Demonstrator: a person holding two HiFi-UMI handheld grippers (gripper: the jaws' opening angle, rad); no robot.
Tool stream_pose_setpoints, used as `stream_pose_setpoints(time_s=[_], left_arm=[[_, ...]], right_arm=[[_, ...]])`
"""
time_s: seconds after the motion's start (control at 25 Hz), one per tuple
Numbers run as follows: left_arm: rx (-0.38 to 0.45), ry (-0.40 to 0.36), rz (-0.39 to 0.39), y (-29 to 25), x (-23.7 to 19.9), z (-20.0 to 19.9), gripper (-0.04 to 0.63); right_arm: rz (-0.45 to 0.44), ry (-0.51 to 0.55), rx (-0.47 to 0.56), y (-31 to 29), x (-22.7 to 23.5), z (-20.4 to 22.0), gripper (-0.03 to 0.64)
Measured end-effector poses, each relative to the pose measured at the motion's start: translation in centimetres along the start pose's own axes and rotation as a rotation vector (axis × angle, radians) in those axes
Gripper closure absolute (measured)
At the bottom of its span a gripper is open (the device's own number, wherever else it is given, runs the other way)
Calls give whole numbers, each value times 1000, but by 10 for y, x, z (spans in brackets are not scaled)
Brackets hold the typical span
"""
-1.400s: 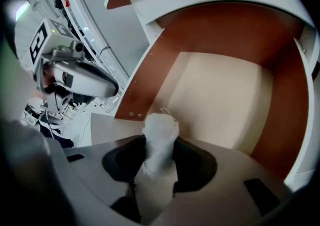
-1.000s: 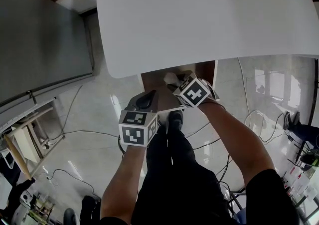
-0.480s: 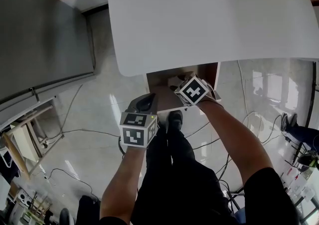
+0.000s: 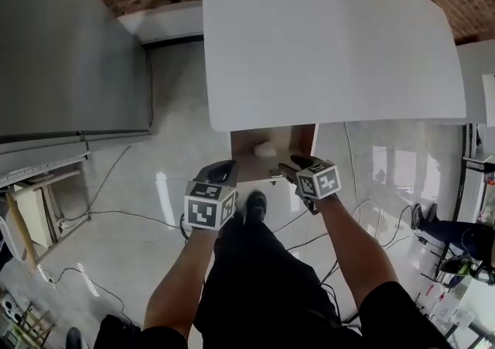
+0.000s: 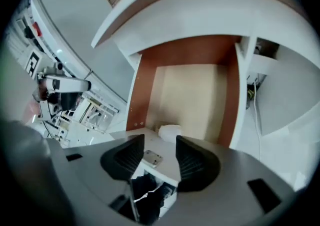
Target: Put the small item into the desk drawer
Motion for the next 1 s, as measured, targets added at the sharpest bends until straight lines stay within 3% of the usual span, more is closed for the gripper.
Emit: stream_pose_setpoints(time_s=[0.16, 0.56, 1.0], left_arm=[[34, 14, 2, 23, 15, -17, 583], [58, -18, -8, 93, 28, -42, 583], [69, -93, 12, 129, 53, -60, 583]], right_arm=[[1, 14, 56, 54, -18, -9, 434], [-52, 145, 113, 104, -90, -49, 485], [-39, 87, 359, 186, -108, -91, 526]])
Point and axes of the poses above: the fingertips, and each gripper's own axes: y backward along the fingers, x to its right, z out of its underside, the point moved 3 cm from there along y, backward along the fingers, and after that the axes turned 5 degrees about x, right-handed, at the moved point
